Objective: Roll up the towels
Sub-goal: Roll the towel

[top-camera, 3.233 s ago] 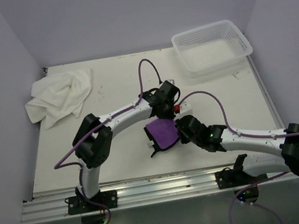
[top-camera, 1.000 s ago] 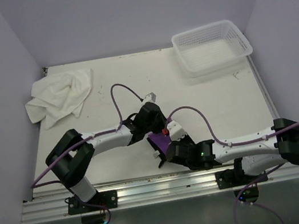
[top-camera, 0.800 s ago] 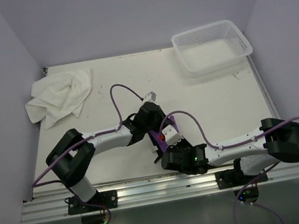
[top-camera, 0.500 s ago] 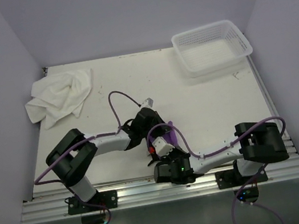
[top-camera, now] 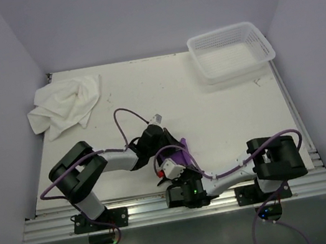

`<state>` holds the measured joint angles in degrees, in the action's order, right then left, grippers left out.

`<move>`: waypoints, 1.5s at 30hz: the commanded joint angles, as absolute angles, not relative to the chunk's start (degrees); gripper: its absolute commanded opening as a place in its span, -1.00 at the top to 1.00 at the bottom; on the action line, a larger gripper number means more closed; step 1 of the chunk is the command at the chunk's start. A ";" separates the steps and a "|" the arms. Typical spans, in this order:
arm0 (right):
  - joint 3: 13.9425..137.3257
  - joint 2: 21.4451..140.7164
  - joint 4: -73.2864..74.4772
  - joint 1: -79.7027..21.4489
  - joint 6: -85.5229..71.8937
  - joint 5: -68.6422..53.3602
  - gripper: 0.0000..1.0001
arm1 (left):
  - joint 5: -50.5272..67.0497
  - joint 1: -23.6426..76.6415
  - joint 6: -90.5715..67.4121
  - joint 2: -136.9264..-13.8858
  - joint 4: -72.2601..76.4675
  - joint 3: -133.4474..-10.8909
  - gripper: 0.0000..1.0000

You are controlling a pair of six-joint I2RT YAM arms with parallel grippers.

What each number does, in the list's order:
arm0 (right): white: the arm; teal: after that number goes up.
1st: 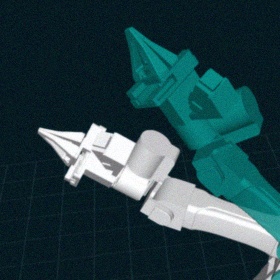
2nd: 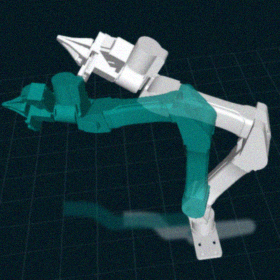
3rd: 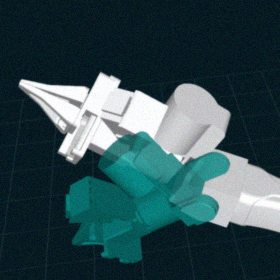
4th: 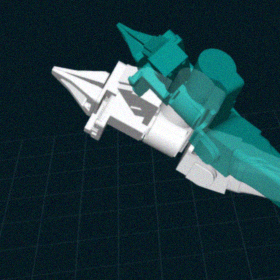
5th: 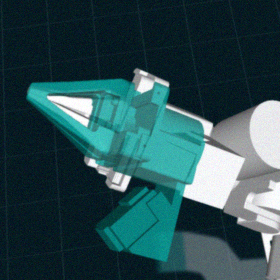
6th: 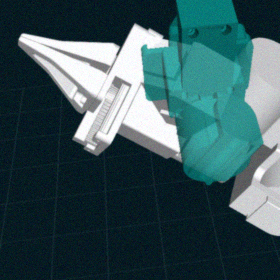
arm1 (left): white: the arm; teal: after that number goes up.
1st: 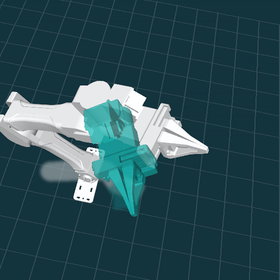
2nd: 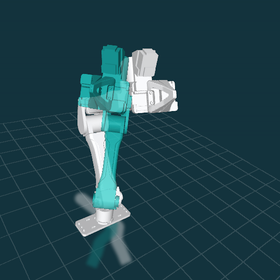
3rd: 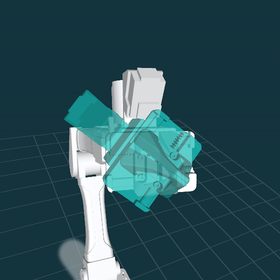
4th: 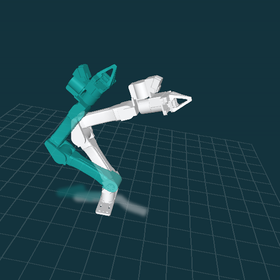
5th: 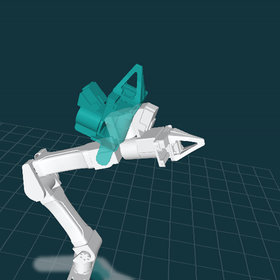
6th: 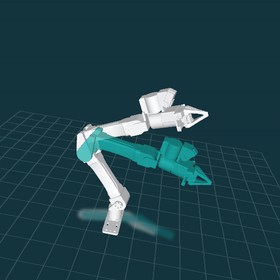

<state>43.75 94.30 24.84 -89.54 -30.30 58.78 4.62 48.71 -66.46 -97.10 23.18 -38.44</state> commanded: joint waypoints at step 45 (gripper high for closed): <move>55.02 98.01 37.79 -103.79 -28.99 56.61 0.42 | 3.69 41.75 -65.74 -94.83 39.90 -23.47 1.00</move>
<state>52.90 102.17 33.15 -102.48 -23.70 57.47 8.34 42.61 -67.88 -94.13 37.17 -24.23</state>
